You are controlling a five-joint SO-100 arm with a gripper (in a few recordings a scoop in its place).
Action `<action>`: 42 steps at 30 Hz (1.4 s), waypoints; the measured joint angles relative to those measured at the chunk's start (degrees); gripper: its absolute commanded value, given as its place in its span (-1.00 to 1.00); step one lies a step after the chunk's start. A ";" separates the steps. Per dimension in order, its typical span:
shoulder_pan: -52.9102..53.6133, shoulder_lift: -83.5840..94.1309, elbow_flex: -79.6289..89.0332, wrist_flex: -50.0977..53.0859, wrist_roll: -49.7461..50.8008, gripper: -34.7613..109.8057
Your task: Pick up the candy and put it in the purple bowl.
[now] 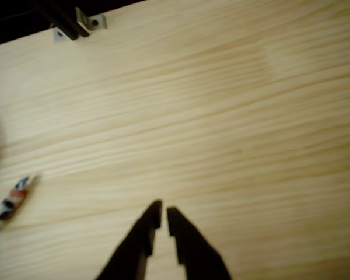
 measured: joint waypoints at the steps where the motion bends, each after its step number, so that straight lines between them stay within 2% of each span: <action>1: -0.26 -0.26 -0.70 0.00 0.88 -0.53; 6: -4.48 -3.52 -6.24 2.02 6.77 -0.53; 21: -18.63 -33.31 -26.81 9.84 29.00 -0.53; 31: -24.96 -41.84 -29.62 8.61 36.39 -0.52; 42: -36.04 -47.55 -29.53 8.53 51.42 -0.52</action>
